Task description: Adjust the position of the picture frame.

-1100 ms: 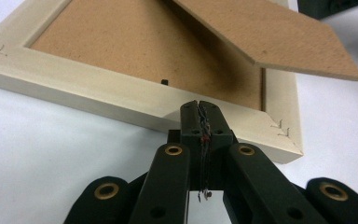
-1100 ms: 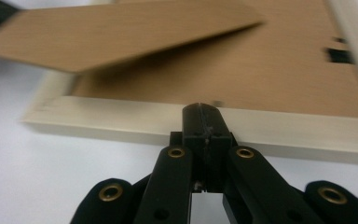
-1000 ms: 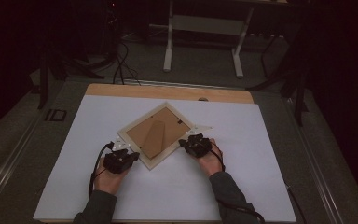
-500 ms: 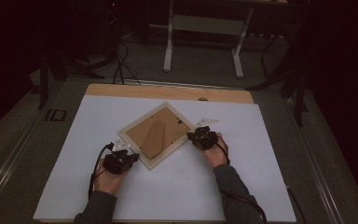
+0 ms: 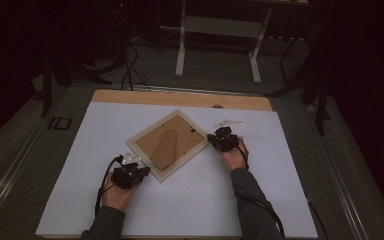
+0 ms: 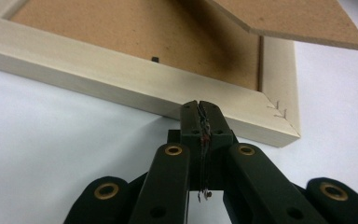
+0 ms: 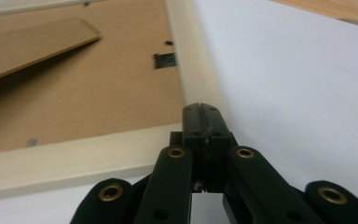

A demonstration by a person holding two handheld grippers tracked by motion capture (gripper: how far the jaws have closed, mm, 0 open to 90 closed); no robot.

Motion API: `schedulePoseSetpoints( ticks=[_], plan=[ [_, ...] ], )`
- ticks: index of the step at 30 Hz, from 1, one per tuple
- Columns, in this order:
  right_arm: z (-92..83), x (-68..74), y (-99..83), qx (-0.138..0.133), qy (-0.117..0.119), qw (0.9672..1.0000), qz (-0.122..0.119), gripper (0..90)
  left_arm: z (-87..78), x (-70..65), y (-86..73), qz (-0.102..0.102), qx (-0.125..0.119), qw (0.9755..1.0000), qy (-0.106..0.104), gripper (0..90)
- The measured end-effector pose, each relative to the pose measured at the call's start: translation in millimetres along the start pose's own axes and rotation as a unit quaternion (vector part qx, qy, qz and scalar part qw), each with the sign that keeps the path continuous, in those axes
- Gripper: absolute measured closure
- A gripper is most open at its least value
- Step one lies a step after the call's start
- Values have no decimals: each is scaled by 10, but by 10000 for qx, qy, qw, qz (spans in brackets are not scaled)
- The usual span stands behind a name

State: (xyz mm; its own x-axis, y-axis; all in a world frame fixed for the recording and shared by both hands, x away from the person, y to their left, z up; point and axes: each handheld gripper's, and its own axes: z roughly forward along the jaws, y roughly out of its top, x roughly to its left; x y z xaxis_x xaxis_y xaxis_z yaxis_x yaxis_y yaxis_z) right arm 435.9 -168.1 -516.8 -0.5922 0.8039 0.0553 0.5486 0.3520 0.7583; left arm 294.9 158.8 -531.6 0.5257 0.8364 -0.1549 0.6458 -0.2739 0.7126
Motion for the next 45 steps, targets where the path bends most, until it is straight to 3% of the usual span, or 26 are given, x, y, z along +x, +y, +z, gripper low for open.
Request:
schedulePoseSetpoints(
  ticks=[4,10,17,22,30,36,45],
  plan=[
    [42,-101,26,-25,-197,9996,221,900,3,-37,-17,74,36,10000,-3,900],
    [99,-152,51,46,-320,9989,325,900,11,-94,-61,121,154,9998,-42,900],
    [118,-180,46,125,-357,9983,443,900,13,-137,-75,149,144,9998,-69,900],
    [101,-217,49,218,-195,9979,582,900,13,-139,-75,162,156,9997,-62,900],
    [97,-232,75,312,-119,9980,535,900,14,-140,-71,175,163,9997,-53,900],
    [197,-223,56,590,-274,9967,496,900,16,-131,-67,146,179,9997,-87,900],
    [159,-211,32,605,-316,9967,439,900,20,-122,-59,109,187,9997,-75,900]
  ],
)
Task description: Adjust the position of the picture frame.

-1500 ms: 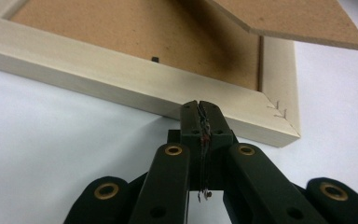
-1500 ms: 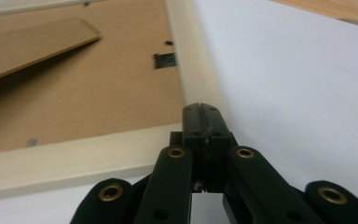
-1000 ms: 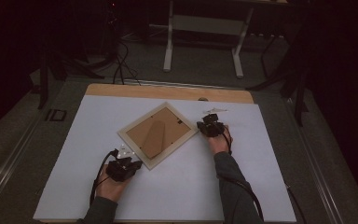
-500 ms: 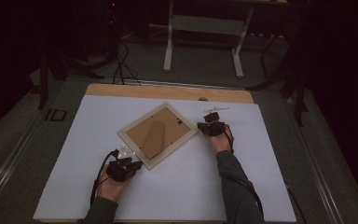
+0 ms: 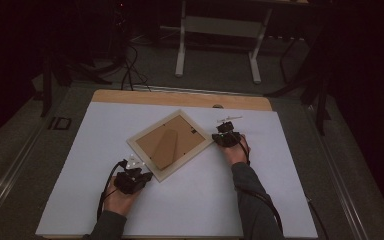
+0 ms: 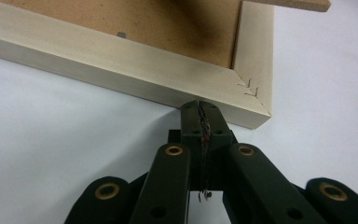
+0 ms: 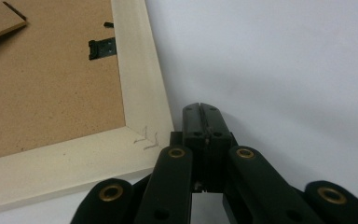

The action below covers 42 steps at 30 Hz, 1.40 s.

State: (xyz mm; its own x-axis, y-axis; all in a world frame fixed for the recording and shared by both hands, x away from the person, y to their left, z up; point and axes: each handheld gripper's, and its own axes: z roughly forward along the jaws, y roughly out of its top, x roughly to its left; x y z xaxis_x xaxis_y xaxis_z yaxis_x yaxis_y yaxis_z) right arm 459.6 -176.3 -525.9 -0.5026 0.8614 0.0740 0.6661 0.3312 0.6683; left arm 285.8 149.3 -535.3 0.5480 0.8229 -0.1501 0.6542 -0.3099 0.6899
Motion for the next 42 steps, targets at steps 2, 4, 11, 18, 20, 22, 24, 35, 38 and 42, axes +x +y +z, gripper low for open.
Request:
schedulePoseSetpoints(
  ticks=[2,4,11,18,20,22,24,35,38,42],
  plan=[
    [-11,-2,-15,-18,-10,10000,-30,900,3,8,5,-6,0,10000,2,900],
    [-18,-1,-22,-11,-16,10000,-25,900,6,13,9,-10,-1,10000,1,900],
    [-88,-34,-103,-38,27,10000,-36,900,24,32,38,-44,17,10000,18,900],
    [-126,-55,-143,-28,55,10000,52,900,41,66,68,-85,44,9999,-29,900],
    [-140,-50,-153,-11,22,10000,52,900,45,78,74,-97,50,9999,-49,900],
    [-152,-52,-167,-21,4,10000,64,900,50,94,79,-128,44,9999,-72,900],
    [-167,-51,-184,-22,0,10000,82,900,56,107,85,-151,42,9998,-86,900],
    [-237,-85,-261,-35,15,10000,78,900,110,145,168,-81,73,9999,84,900],
    [-251,-86,-284,-64,4,9999,86,900,119,160,170,-124,36,9999,88,900],
    [-271,-88,-304,-56,13,10000,74,900,130,186,174,-198,1,9998,72,900]
  ],
)
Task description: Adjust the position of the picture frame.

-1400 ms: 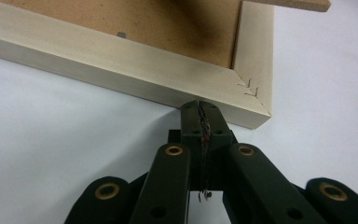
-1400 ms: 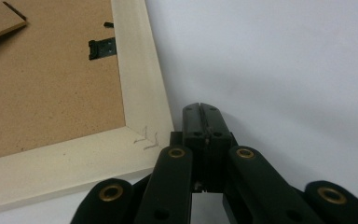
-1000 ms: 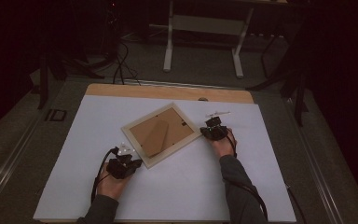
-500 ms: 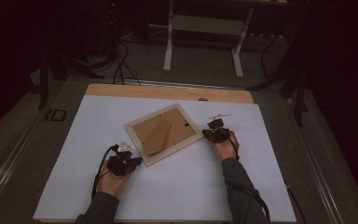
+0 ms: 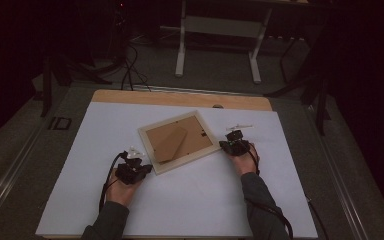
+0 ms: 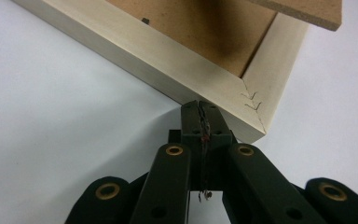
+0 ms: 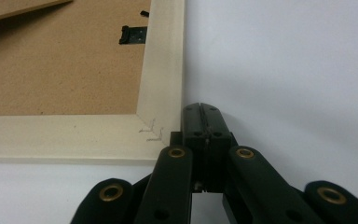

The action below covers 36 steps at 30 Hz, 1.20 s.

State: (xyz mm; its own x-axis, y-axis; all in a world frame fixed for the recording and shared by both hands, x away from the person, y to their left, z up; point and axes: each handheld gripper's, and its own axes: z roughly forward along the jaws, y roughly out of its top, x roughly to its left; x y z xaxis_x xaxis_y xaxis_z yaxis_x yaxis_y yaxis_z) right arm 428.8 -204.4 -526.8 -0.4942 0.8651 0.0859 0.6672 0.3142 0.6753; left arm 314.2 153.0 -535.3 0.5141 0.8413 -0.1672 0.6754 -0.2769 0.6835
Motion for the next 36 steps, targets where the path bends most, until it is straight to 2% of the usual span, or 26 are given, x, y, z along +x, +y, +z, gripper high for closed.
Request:
schedulePoseSetpoints(
  ticks=[9,11,12,13,23,25,29,36],
  plan=[
    [-47,10,-47,15,-22,10000,-6,900,24,13,24,-89,-36,9999,57,900],
    [-55,12,-54,22,-23,10000,-16,900,24,13,24,-89,-36,9999,57,900],
    [-72,1,-74,19,13,10000,26,900,38,10,62,-9,27,9999,152,900],
    [-79,-6,-86,8,43,10000,53,900,42,17,71,-8,37,9999,152,900],
    [-154,-11,-179,-26,102,9999,33,900,84,79,111,-163,-24,9998,133,900],
    [-166,-4,-195,-34,91,10000,16,900,87,84,121,-160,-13,9998,137,900],
    [-201,17,-243,-72,57,10000,-9,900,102,72,153,-58,23,9996,285,900],
    [-261,41,-317,-83,72,9999,-59,900,131,108,193,-79,23,9994,336,900]
  ],
)
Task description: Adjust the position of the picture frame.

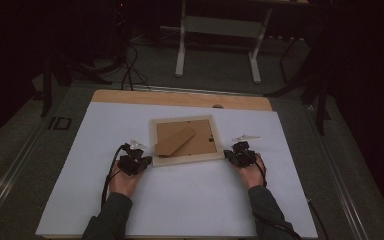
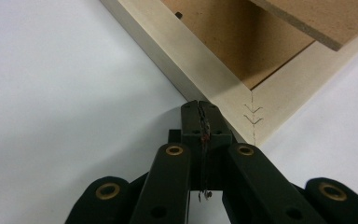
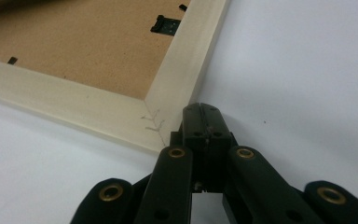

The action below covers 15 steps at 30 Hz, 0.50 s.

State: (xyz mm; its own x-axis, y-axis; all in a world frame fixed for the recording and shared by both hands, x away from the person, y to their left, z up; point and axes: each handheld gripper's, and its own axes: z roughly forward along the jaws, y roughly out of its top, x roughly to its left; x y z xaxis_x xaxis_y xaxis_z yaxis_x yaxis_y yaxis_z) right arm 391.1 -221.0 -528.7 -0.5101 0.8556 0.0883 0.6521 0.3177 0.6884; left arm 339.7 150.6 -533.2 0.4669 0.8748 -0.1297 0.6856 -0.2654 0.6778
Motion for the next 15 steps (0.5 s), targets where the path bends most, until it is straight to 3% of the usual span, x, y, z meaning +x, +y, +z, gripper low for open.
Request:
schedulePoseSetpoints(
  ticks=[6,15],
  plan=[
    [-33,34,-27,65,-39,9999,-138,900,22,41,14,-44,-50,10000,-38,900],
    [-57,65,-63,41,-22,9999,-144,900,49,81,66,-26,-19,10000,41,900]
  ],
)
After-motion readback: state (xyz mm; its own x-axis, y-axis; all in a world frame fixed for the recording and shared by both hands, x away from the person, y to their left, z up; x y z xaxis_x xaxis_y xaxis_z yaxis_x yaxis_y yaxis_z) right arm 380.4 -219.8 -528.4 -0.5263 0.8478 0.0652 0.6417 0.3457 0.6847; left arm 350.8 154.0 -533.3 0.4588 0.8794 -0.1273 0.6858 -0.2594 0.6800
